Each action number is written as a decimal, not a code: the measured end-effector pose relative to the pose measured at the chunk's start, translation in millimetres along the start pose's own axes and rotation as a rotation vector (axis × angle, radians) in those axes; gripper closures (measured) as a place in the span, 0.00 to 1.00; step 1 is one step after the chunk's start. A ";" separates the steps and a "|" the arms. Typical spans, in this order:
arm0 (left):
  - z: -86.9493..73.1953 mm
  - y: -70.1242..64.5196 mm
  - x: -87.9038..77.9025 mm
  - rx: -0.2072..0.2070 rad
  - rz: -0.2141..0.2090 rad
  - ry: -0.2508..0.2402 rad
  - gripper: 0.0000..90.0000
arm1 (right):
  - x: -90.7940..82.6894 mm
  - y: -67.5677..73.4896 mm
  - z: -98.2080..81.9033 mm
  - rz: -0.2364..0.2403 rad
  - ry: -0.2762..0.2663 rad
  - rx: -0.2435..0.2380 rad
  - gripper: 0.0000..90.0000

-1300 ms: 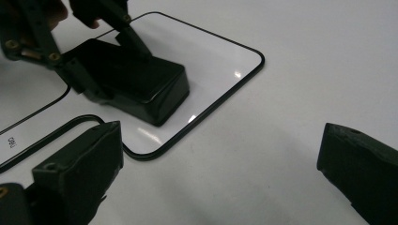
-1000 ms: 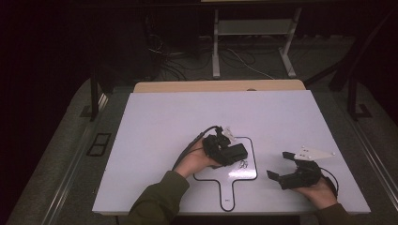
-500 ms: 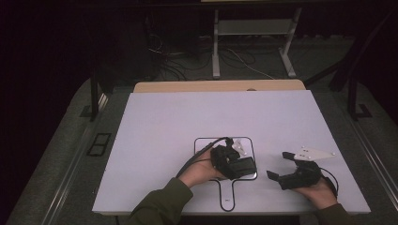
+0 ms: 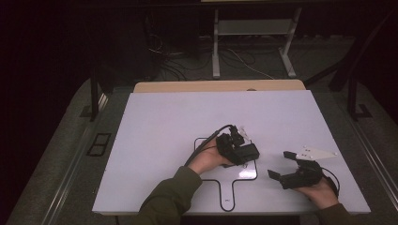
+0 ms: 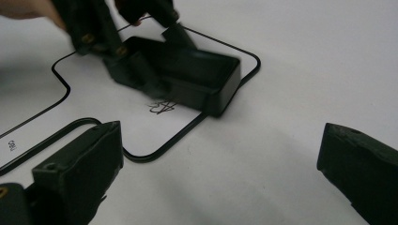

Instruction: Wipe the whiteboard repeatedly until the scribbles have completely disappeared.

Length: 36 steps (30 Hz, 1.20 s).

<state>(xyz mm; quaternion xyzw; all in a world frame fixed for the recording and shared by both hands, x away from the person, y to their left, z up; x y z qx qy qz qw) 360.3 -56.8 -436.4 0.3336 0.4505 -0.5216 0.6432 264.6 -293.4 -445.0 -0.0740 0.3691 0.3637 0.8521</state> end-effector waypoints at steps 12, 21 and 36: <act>3.6 -5.3 3.0 0.008 -0.039 -0.013 0.43 | 1.0 2.3 0.7 0.001 0.001 -0.008 0.00; 15.1 9.7 6.4 -0.022 -0.005 -0.008 0.43 | -0.9 0.3 0.2 0.005 -0.009 -0.004 0.00; 10.8 17.4 6.6 -0.061 -0.021 -0.043 0.43 | -2.2 0.8 0.4 0.005 -0.012 -0.002 0.00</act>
Point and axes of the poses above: each handheld gripper's, and its own axes: x roughly forward along the jaws, z roughly out of its top, y roughly to its left, the point moved 1 cm from there along x, roughly forward along the jaws, and after that the axes turned 11 degrees about y, right-handed, at the moved point
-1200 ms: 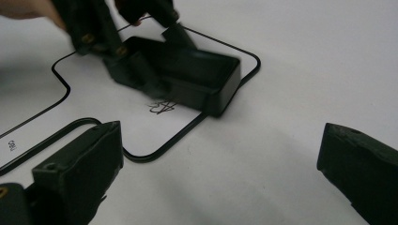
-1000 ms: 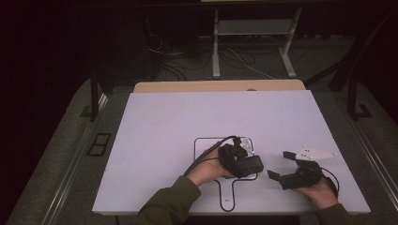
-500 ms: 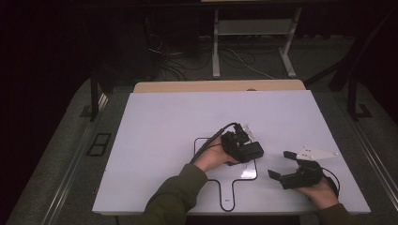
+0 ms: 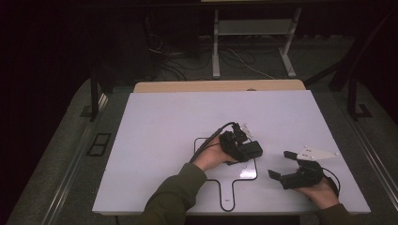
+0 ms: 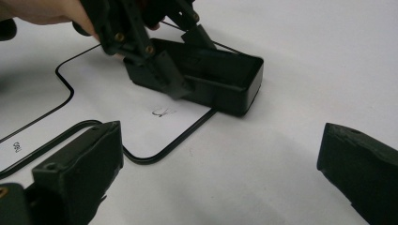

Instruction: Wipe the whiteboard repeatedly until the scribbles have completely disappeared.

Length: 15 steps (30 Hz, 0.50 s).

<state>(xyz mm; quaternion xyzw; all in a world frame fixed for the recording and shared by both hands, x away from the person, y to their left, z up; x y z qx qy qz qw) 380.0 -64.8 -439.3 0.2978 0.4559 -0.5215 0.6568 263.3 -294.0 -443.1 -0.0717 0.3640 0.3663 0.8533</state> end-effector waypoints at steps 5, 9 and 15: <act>-4.6 -25.5 -1.2 0.080 -0.009 0.029 0.43 | 0.5 -0.4 -0.3 0.002 0.002 0.000 0.00; -13.7 -51.4 -2.7 0.127 -0.044 0.028 0.43 | 0.7 0.6 -0.1 0.001 0.001 -0.003 0.00; -4.0 -28.0 0.0 0.083 -0.022 0.022 0.43 | 1.8 1.8 0.4 -0.002 0.006 -0.006 0.00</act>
Point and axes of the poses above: each handheld gripper's, and its own axes: x roughly forward along the jaws, z roughly out of its top, y roughly to its left, the point moved 1 cm from there along x, roughly forward along the jaws, and after that the axes turned 11 degrees about y, right-handed, at the moved point
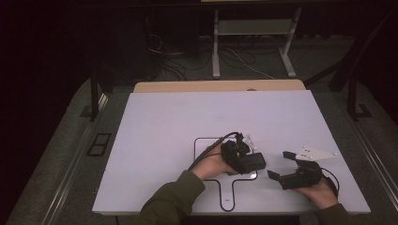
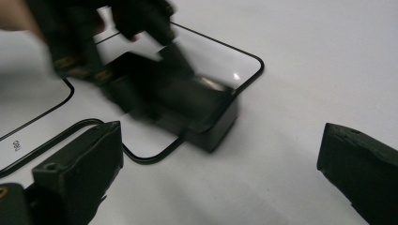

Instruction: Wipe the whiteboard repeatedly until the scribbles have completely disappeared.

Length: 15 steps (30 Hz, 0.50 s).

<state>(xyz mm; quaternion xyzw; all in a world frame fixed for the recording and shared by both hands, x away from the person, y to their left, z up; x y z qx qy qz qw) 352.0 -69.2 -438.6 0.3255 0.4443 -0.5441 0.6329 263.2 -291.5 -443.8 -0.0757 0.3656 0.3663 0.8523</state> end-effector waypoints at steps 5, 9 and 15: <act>8.3 23.6 2.4 -0.049 0.026 -0.012 0.43 | -1.1 -1.9 -0.4 0.002 -0.006 0.007 0.00; 4.5 7.0 0.7 -0.005 0.022 0.012 0.43 | -1.6 -1.8 -0.6 0.005 -0.005 0.006 0.00; -6.9 -21.6 -1.5 0.042 -0.025 0.005 0.43 | -1.3 -0.8 -0.5 0.002 -0.006 0.004 0.00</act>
Point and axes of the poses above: each handheld gripper's, and its own axes: x roughly forward along the jaws, z roughly out of its top, y roughly to its left, the point moved 1 cm from there along x, roughly forward along the jaws, and after that the axes turned 11 degrees about y, right-handed, at the moved point
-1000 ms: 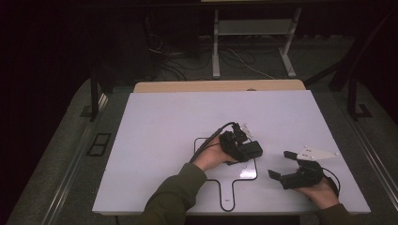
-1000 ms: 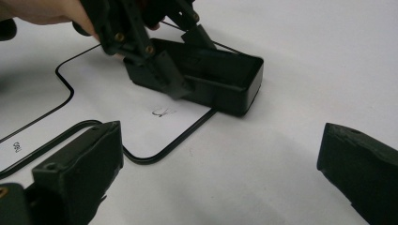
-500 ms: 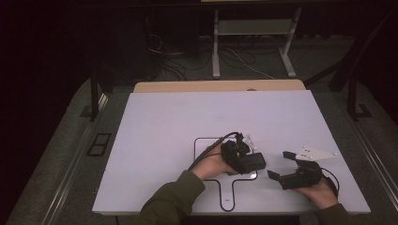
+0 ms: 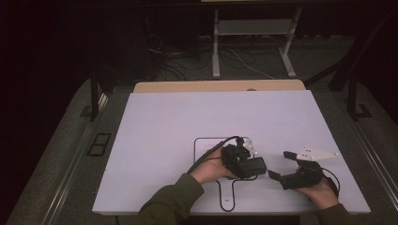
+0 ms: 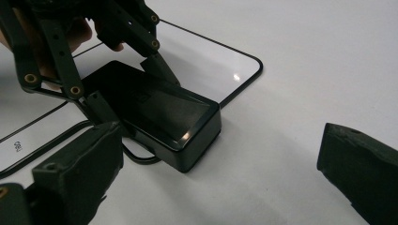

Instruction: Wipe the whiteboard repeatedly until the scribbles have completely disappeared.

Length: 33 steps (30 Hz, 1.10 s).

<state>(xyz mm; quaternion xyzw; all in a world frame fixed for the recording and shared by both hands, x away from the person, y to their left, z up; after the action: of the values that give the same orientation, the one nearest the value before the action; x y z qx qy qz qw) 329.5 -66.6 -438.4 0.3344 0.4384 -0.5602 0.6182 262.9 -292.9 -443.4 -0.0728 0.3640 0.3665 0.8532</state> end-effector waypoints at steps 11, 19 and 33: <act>9.7 46.3 1.7 -0.103 0.040 -0.038 0.43 | -0.1 -1.0 -0.4 0.002 0.001 0.002 0.00; -0.8 45.6 -18.4 -0.108 0.031 -0.060 0.43 | -0.1 -0.7 -0.5 0.004 0.000 0.000 0.00; -14.2 103.6 -67.3 -0.247 0.087 -0.123 0.43 | 2.6 -1.7 1.8 0.009 0.003 0.011 0.00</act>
<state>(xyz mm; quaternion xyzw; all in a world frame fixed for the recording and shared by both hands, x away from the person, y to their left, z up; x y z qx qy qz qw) 430.0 -11.5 -390.4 0.2394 0.4503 -0.4944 0.7039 266.3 -292.0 -444.1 -0.0670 0.3678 0.3682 0.8513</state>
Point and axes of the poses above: each handheld gripper's, and its own axes: x roughly forward along the jaws, z roughly out of its top, y roughly to its left, the point moved 1 cm from there along x, roughly forward along the jaws, and after that the axes turned 11 degrees about y, right-handed, at the moved point
